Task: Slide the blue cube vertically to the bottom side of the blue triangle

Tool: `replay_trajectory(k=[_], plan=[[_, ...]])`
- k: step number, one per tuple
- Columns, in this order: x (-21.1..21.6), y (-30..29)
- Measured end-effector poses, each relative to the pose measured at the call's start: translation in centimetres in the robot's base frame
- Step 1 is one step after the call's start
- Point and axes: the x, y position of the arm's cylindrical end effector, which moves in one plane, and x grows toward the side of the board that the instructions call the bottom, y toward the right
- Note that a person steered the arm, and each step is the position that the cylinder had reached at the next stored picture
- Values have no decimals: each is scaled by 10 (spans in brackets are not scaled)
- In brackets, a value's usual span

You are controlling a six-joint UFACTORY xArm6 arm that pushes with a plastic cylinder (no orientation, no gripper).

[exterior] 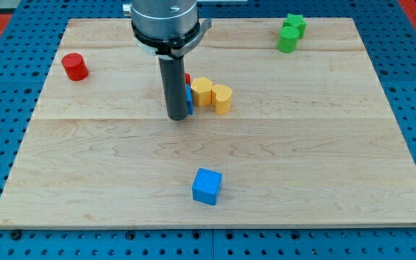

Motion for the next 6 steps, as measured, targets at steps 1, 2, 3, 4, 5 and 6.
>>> replay_trajectory(k=[1, 2, 3, 4, 5, 6], plan=[[96, -2], [166, -52], [172, 15], [146, 105], [101, 77], [124, 47]])
